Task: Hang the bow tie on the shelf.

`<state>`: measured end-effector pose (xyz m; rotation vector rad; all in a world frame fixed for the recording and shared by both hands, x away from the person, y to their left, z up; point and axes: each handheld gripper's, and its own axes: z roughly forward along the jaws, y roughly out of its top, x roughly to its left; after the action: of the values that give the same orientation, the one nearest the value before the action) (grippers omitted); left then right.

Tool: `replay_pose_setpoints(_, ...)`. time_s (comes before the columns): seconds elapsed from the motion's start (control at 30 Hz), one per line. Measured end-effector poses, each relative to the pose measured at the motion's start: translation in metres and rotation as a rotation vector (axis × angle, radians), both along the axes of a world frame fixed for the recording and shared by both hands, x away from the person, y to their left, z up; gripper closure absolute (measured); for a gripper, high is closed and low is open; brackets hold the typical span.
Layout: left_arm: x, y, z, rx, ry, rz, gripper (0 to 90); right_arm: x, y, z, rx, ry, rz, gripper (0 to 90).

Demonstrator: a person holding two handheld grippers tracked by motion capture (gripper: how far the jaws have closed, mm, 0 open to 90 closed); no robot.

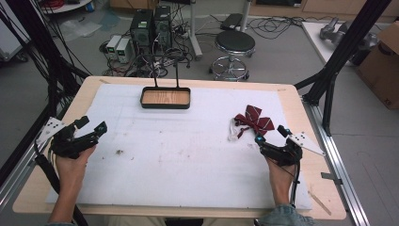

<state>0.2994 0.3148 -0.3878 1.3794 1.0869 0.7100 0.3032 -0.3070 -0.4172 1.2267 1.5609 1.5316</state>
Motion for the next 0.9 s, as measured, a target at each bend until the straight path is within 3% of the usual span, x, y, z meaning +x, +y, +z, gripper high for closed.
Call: replay_pose_setpoints(0.9,-0.0005,-0.0038,0.0008,-0.017,-0.002,-0.017,18.8,0.0011,0.0001,0.0016,-0.012,0.01,0.009,5.7)
